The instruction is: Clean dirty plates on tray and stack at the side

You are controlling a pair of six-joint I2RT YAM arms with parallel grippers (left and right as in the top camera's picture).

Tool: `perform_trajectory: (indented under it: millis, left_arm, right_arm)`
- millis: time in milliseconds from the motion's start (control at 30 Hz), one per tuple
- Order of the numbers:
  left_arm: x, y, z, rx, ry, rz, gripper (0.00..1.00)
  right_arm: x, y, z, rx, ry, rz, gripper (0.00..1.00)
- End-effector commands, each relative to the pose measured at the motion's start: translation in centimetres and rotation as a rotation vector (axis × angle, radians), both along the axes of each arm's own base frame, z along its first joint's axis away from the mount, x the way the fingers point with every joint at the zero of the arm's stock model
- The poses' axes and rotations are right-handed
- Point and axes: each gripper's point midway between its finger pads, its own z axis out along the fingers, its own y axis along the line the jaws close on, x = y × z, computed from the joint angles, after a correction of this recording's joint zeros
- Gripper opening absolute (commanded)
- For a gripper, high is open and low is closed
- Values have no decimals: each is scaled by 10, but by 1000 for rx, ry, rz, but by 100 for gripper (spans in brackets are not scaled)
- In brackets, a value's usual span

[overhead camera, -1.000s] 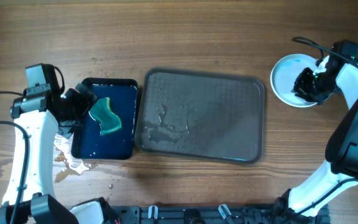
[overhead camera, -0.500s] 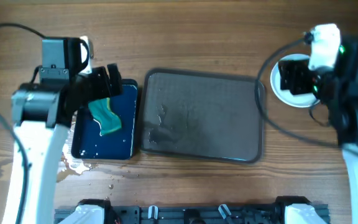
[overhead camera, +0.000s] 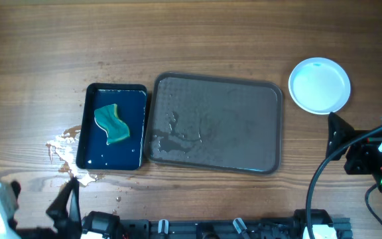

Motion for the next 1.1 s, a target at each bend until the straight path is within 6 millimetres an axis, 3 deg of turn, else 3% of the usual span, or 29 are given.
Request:
perform_trajectory:
  millis: [0, 233, 1067]
  left_arm:
    - [-17, 5, -9, -54, 9, 30, 100]
    - [-24, 6, -23, -39, 74, 31, 100]
    - [-24, 6, -23, -39, 73, 31, 100]
  right_arm:
    - [0, -2, 2, 13, -6, -20, 100]
    - [-14, -2, -20, 14, 99, -21, 100]
    - [-14, -2, -20, 14, 99, -21, 100]
